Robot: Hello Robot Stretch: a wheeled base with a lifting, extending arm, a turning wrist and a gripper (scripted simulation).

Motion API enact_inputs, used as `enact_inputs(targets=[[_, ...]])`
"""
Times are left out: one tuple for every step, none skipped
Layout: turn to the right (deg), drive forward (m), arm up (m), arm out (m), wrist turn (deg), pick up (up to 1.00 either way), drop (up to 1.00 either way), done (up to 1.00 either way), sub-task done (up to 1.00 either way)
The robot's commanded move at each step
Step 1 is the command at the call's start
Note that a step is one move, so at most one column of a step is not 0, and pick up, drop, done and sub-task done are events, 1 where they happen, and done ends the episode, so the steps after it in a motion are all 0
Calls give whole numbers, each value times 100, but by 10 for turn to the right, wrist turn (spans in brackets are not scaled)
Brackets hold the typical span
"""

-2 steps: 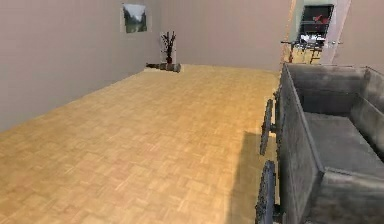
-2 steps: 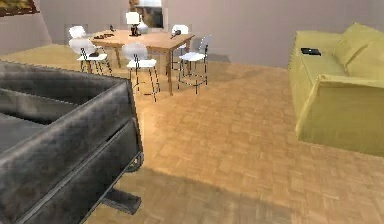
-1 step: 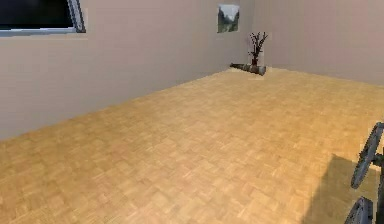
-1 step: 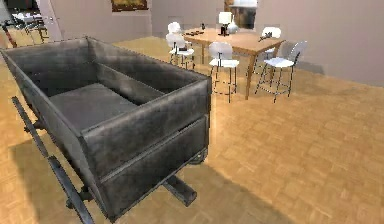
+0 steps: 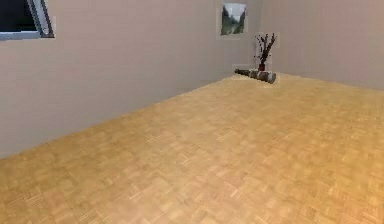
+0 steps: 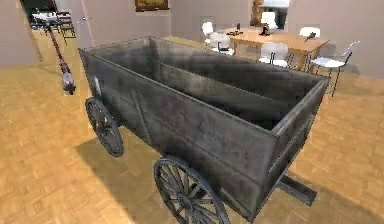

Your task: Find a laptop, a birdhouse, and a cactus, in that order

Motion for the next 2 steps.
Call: enact_inputs(targets=[[420, 0, 0, 0, 0, 0, 0, 0, 0], [0, 100, 0, 0, 0, 0, 0, 0, 0]])
